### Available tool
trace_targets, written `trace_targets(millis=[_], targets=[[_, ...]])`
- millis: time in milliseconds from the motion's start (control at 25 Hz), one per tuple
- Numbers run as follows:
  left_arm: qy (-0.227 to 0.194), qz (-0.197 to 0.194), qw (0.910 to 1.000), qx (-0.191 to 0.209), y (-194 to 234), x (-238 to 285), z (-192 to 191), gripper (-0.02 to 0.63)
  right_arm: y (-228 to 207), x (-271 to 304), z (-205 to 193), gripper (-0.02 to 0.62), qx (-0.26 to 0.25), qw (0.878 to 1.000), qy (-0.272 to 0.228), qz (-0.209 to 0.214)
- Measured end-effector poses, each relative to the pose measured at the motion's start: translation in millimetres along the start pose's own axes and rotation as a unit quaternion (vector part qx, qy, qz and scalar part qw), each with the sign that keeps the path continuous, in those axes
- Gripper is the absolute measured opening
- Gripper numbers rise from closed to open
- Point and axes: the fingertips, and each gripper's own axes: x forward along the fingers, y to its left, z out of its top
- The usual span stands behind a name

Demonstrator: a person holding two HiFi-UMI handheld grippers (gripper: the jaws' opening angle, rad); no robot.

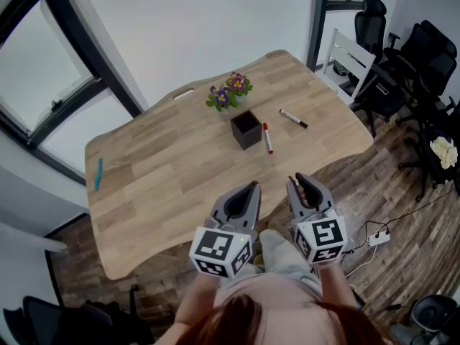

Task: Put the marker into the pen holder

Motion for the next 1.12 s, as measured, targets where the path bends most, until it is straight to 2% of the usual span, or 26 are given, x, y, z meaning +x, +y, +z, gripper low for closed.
trace_targets(millis=[1120], targets=[[0.027, 0.050, 0.9981, -0.022, 60.7, 90.8, -12.1, 0.002, -45.7, 128.7, -70.1, 0.077, 0.000, 0.995, 0.093, 0.035]])
